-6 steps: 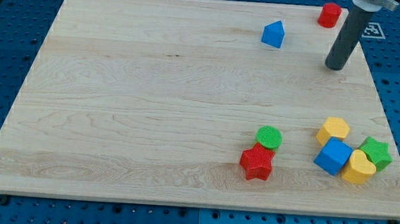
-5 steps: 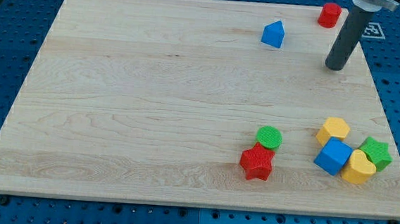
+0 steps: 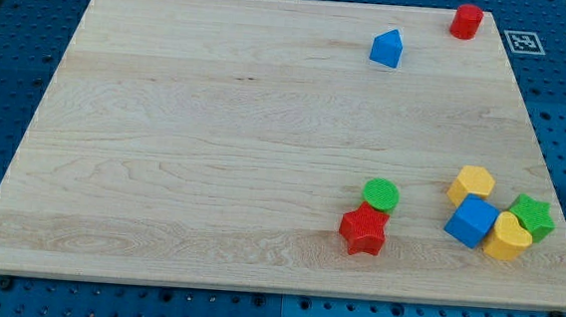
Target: Nudge the yellow heart along with blue cube a bit up
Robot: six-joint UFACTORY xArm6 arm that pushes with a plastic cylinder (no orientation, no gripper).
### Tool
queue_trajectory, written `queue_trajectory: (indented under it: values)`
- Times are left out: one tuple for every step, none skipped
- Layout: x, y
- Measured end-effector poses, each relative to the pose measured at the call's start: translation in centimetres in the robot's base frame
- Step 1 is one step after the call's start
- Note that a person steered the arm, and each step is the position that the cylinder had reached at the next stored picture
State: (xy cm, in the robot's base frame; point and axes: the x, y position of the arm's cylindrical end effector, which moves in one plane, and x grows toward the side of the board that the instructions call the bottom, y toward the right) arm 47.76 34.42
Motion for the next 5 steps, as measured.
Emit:
queue_trajectory:
  values:
    - [0.7,0.0]
    - [3.6,-0.8]
    - [7.5,-2.3]
    - [9.5,-2.8]
    - [12.4,-4.4]
